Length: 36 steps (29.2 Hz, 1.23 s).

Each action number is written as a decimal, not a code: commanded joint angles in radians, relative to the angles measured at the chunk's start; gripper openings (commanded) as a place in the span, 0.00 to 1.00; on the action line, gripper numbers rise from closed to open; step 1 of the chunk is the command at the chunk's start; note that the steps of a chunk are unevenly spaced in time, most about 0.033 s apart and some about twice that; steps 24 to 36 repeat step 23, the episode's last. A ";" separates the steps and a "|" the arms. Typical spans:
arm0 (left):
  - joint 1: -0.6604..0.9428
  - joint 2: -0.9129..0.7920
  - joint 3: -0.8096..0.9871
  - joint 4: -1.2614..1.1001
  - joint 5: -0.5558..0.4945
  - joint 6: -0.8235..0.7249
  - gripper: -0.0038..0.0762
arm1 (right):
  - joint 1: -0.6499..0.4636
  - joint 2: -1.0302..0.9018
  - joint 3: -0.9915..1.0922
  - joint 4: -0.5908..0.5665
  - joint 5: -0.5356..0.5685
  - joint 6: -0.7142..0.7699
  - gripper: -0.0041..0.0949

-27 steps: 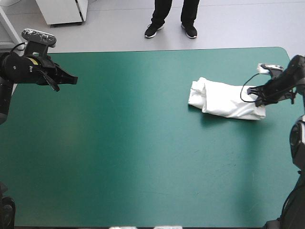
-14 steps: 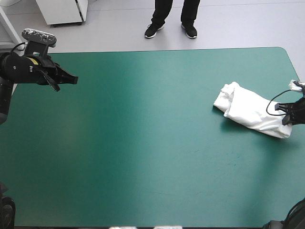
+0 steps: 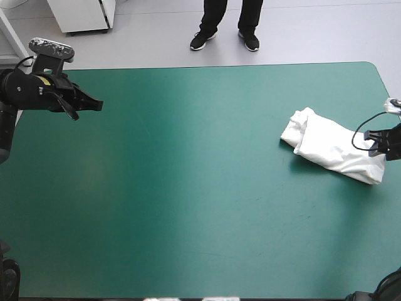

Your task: Fold the cloth

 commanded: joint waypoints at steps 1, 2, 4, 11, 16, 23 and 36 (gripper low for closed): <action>-0.002 -0.049 -0.024 -0.009 -0.049 -0.004 0.04 | -0.010 -0.123 -0.022 0.021 0.000 -0.011 0.56; -0.002 -0.051 -0.024 -0.009 -0.049 -0.004 0.04 | -0.010 -0.145 -0.022 0.032 -0.005 -0.011 0.56; -0.002 -0.070 -0.024 -0.006 -0.049 -0.004 0.04 | -0.010 -0.205 -0.022 0.096 -0.027 -0.011 0.56; -0.002 -0.213 0.018 -0.013 -0.096 -0.019 0.04 | 0.054 -0.430 -0.022 0.266 -0.052 -0.048 0.54; -0.055 -0.295 0.147 -0.050 -0.127 -0.036 0.04 | 0.304 -0.520 -0.022 0.126 -0.055 -0.051 0.47; -0.163 -0.329 0.249 -0.034 -0.137 -0.031 0.04 | 0.731 -0.553 -0.022 -0.215 -0.056 0.070 0.46; -0.163 -0.329 0.249 -0.034 -0.137 -0.031 0.04 | 0.731 -0.553 -0.022 -0.215 -0.056 0.070 0.46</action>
